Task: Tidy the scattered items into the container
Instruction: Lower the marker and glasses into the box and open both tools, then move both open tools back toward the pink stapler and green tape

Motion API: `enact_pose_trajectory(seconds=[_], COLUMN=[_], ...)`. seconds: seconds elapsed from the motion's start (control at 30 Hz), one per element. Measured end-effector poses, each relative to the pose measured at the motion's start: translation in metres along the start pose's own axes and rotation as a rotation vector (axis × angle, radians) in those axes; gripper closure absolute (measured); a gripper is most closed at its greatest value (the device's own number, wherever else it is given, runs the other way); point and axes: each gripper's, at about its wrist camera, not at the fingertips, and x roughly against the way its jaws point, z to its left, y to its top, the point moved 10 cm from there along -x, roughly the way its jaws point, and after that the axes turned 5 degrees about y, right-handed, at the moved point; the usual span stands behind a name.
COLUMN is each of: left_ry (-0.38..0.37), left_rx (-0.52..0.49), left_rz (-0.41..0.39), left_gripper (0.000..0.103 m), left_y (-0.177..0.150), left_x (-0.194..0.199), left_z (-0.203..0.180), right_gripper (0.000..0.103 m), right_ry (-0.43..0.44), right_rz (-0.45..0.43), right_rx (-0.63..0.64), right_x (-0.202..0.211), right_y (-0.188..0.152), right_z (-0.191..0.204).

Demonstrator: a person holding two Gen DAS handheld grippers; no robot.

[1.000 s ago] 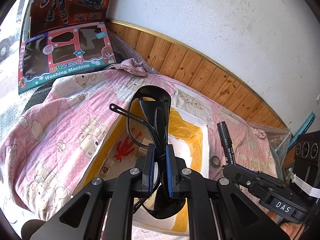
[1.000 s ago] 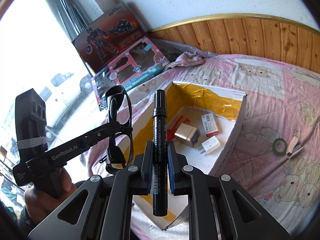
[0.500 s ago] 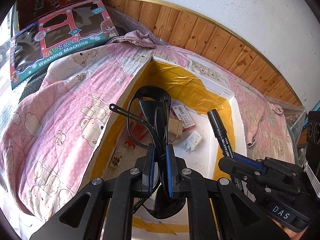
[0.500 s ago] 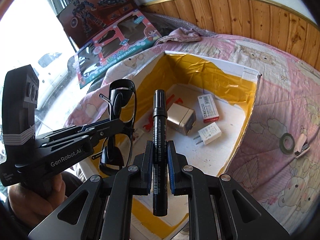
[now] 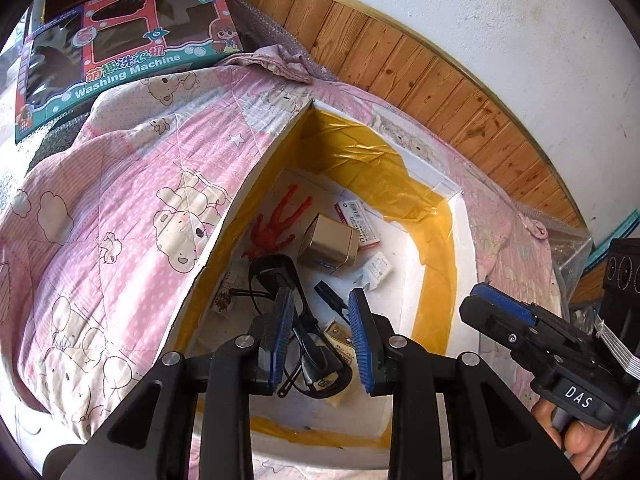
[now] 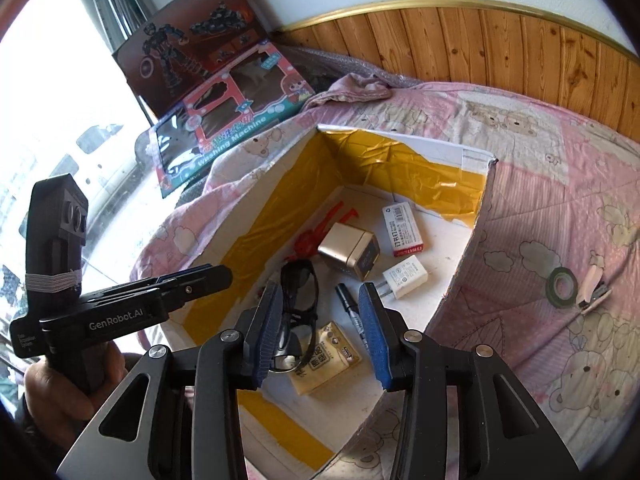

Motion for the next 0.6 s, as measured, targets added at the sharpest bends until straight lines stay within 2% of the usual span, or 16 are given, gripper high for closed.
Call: enact_pose_trajectory(seconds=[0.2,0.23,0.3,0.6], left_ry=[0.028,0.04,0.067,0.134], left_rx=[-0.047,-0.058,-0.076,-0.166], left_rz=[-0.051,-0.064,-0.083,-0.099], left_gripper=[0.073,0.071,0.062,0.061], left_y=[-0.005,-0.007,-0.013,-0.041], left_x=[0.029,0.034,0.042,0.056], left_z=[-0.02,-0.024,-0.03,-0.058], right_gripper=[0.061,0.061,0.061,0.06], right_ry=[0.073,0.081,0.094,0.101], right_rz=[-0.058,-0.063,-0.063,-0.081], right_rx=[0.022,0.023,0.02,-0.076], right_x=[0.036,0.04,0.045,0.07], right_y=[-0.005,-0.008,-0.016,-0.056], right_z=[0.02,0.022,0.022,-0.016])
